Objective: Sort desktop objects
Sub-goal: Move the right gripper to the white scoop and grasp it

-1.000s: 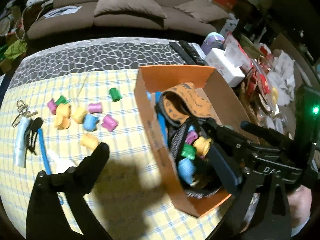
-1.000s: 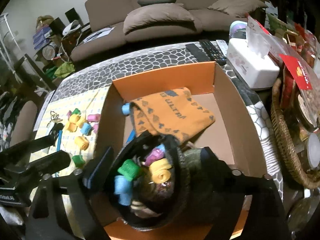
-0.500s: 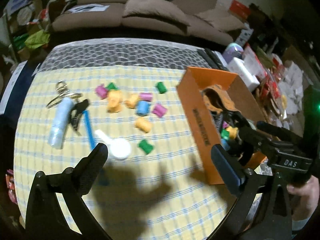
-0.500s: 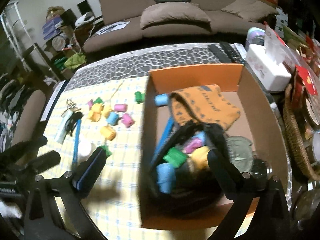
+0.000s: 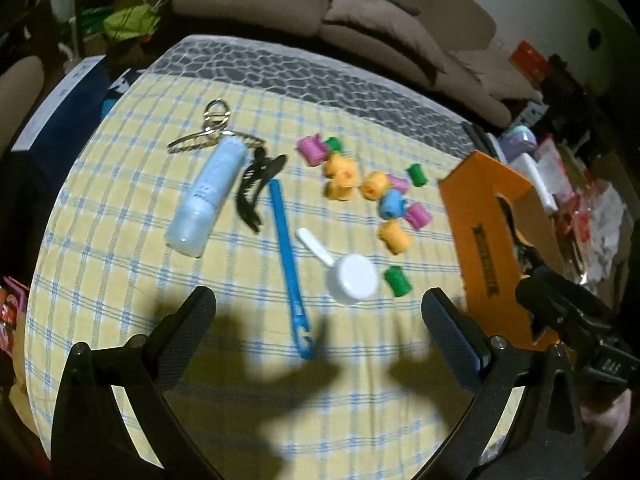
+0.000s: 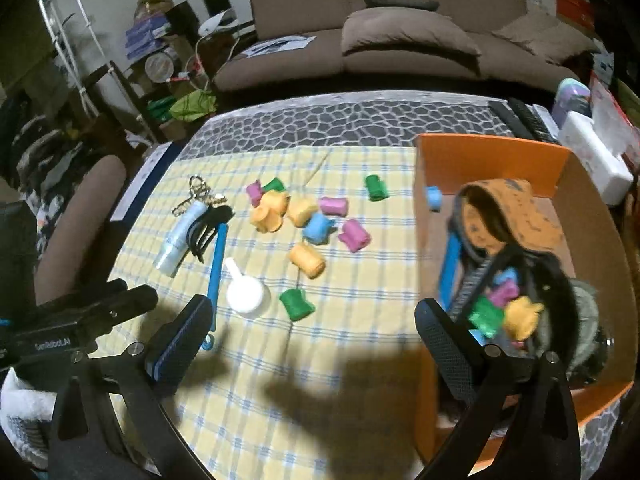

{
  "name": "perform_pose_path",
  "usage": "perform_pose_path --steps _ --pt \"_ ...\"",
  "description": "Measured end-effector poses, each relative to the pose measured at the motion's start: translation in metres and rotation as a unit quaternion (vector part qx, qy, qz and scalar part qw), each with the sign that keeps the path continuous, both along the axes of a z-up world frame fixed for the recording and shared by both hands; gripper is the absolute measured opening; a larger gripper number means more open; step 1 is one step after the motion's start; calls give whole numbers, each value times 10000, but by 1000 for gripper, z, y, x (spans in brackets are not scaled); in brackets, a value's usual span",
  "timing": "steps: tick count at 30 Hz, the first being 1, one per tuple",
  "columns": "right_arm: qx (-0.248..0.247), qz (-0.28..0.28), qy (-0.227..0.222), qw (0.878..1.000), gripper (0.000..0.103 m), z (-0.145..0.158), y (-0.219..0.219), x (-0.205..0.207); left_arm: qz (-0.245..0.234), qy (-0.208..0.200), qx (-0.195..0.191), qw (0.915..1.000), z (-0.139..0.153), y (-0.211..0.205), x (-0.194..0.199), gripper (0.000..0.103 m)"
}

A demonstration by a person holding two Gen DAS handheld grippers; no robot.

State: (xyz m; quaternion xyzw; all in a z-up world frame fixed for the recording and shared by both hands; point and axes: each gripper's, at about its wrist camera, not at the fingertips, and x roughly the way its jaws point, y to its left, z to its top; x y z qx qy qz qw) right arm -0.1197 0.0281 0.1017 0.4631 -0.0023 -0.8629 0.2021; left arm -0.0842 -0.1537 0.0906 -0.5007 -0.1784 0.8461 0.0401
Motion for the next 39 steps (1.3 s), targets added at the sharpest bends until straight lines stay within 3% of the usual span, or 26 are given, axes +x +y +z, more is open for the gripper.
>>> perform_pose_path --steps 11,21,32,34,39 --pt "75 175 14 9998 102 -46 -37 -4 183 -109 -79 9997 -32 -18 -8 103" --pt "105 658 144 9977 102 -80 -72 -8 368 -417 -111 9984 -64 -39 -11 103" --pt "299 1038 247 9938 81 -103 -108 -20 509 -427 -66 9978 -66 -59 -19 103" --pt "310 1068 244 9935 69 -105 -110 -21 489 -452 -76 9978 -67 -59 -20 103" --pt "512 1278 140 9904 58 -114 -121 -20 524 -444 -30 9976 -67 -62 -22 103"
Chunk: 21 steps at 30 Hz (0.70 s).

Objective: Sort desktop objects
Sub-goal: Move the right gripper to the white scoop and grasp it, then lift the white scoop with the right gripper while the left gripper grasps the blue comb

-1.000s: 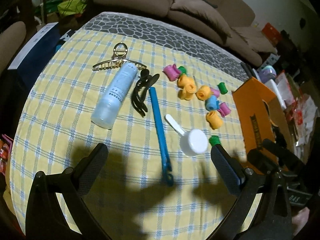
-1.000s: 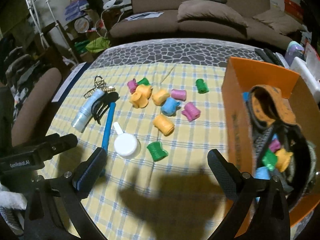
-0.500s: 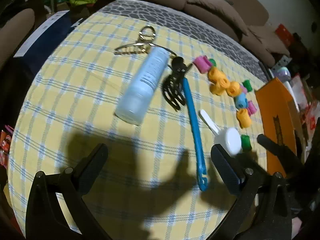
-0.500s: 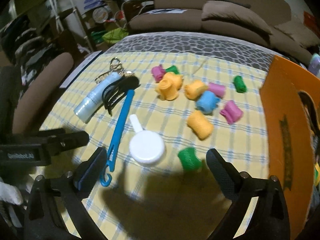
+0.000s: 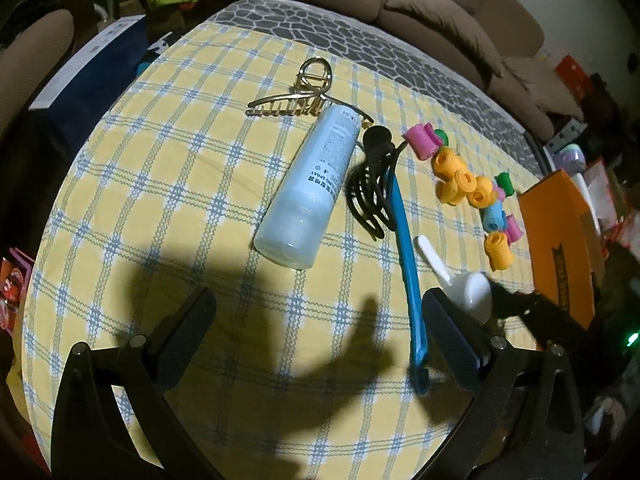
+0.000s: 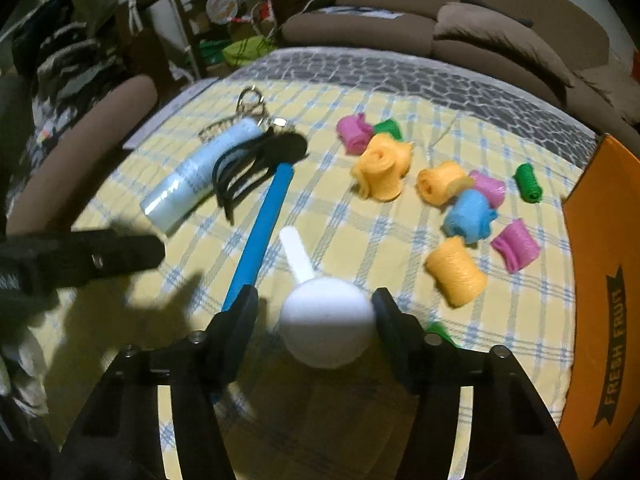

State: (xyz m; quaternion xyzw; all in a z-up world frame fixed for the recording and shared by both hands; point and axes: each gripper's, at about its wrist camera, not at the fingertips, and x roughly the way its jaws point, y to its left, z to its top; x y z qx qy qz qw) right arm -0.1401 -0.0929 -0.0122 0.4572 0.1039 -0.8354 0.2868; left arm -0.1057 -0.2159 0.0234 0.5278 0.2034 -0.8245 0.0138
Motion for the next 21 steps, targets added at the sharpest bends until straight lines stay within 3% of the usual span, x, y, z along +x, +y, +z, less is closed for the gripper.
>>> perform_pose_path --steps 3,7,12,14,19,21 --pt "149 53 28 9999 46 -5 -5 2 -40 16 7 10000 1 2 0 103" --pt "-165 -99 -53 9998 46 4 2 -2 -163 -6 -6 9999 -1 10 -1 103" --pt "-692 -540 153 9960 46 36 28 -6 -357 55 -154 9992 -1 30 -5 102" --pt "-805 -666 243 9942 46 47 37 -7 -505 68 -317 9982 -2 44 -8 100" --pt "-892 -869 307 9917 46 59 56 -10 -834 -32 -1052 9909 -14 84 -17 75" --pt "-846 -915 255 9919 46 57 59 -11 -869 -54 -1315 9875 -19 92 -18 75"
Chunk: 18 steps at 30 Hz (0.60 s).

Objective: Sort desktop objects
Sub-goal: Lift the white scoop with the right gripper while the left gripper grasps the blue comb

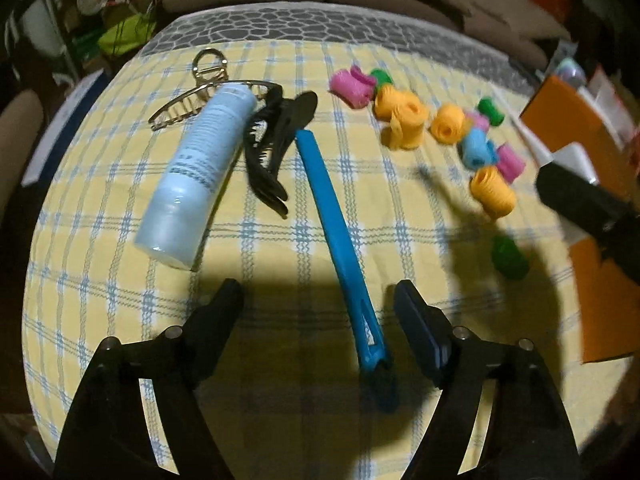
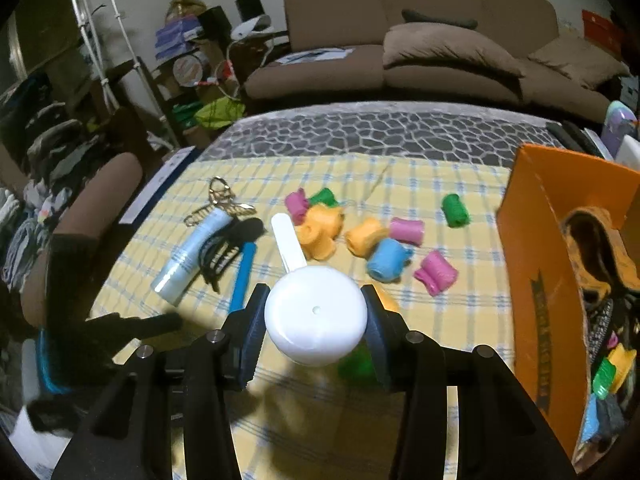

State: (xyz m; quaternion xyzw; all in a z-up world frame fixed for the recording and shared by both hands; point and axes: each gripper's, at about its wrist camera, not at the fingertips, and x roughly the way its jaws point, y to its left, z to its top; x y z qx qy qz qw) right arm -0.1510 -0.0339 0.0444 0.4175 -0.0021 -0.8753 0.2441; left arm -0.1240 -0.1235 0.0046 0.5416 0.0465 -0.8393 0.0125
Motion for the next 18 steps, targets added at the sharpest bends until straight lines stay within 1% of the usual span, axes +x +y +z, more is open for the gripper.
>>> perform_pose_path --steps 2,5,7,8,9,10,12,13,14,16,18 --pt "7 -31 -57 10000 46 -3 4 2 -30 69 -249 9997 -2 8 -1 74" --pt "17 -38 -86 10000 46 -4 8 3 -12 205 -287 9994 -3 9 0 63" --pt "-11 -34 -88 10000 46 -2 11 4 43 281 -282 9992 -1 6 1 45" --pt "-23 -32 -84 10000 46 -1 11 5 68 305 -219 9993 0 3 2 38" --pt "-37 -27 -75 10000 46 0 12 6 115 316 -52 9994 2 -1 2 24" --pt "-45 -19 -73 10000 46 0 12 5 136 320 205 9992 3 -6 2 12" --pt "-71 -9 -57 10000 46 2 13 6 257 274 714 9967 4 -18 2 12" --pt "-81 -12 -52 10000 46 3 14 6 296 267 1005 9941 4 -24 2 12" --pt "-99 -19 -40 9999 46 5 15 6 354 268 1242 9913 5 -28 2 12" --pt "-151 -44 -18 9999 46 8 19 6 447 308 1762 9829 10 -37 4 12" --pt "-214 -91 19 9997 46 13 23 5 441 419 1972 9785 18 -39 7 12"
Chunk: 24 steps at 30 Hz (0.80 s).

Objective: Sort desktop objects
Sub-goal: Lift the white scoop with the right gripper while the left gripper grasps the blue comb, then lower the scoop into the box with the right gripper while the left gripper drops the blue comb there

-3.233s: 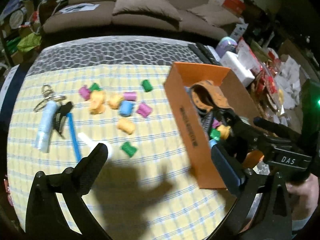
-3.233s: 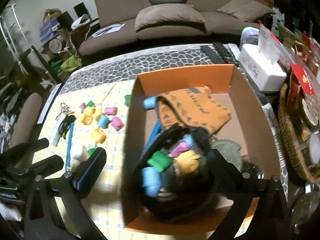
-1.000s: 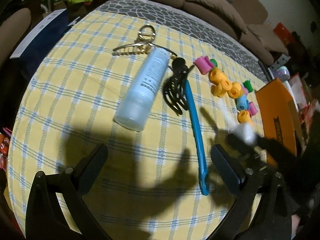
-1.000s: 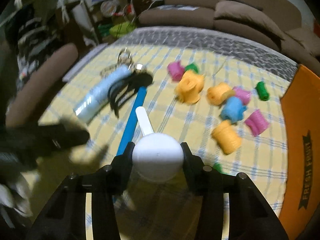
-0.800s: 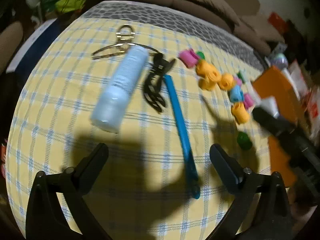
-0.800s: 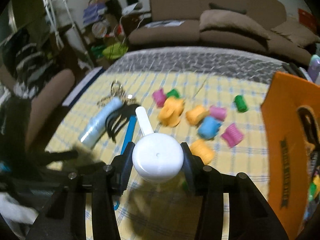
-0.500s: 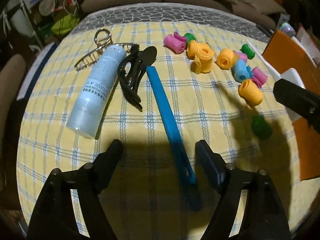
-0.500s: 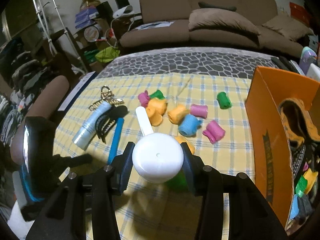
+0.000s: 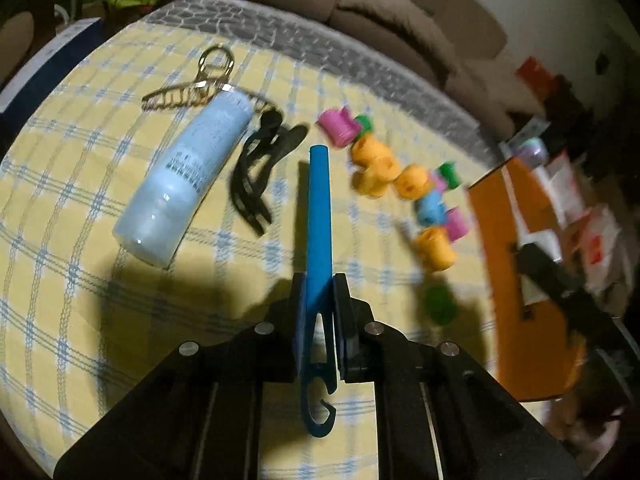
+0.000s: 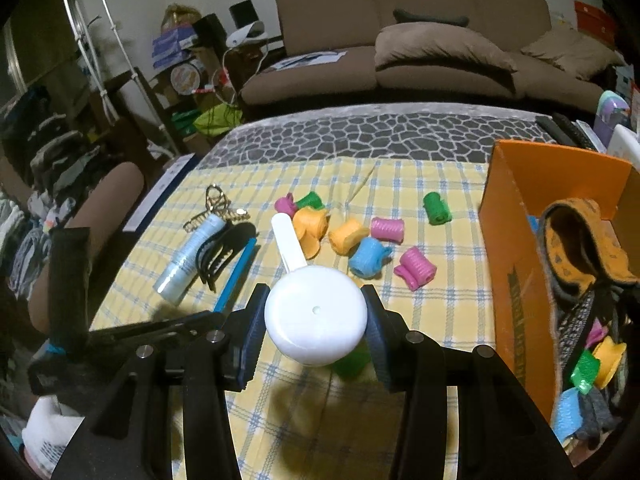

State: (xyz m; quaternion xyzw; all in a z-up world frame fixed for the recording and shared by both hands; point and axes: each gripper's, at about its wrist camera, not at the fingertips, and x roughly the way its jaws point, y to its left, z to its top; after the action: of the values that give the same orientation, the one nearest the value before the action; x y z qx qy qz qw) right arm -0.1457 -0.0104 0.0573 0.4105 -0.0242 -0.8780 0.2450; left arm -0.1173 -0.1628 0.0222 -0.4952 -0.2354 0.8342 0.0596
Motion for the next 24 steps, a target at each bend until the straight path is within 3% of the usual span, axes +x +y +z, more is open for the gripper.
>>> perform_pose_path --steps 4,13,18,24 --pt "-109 -86 69 9999 46 8 12 0 -82 216 555 9982 19 6 3 12" --pt "-210 -479 276 9982 46 32 57 3 -526 563 1031 9917 50 46 2 12" --pt "-113 -982 378 9944 46 44 103 2 -729 625 1231 9877 58 75 0 12" --pt "109 -1785 310 9834 46 44 180 -1 -1116 700 1196 9840 72 126 -3 12"
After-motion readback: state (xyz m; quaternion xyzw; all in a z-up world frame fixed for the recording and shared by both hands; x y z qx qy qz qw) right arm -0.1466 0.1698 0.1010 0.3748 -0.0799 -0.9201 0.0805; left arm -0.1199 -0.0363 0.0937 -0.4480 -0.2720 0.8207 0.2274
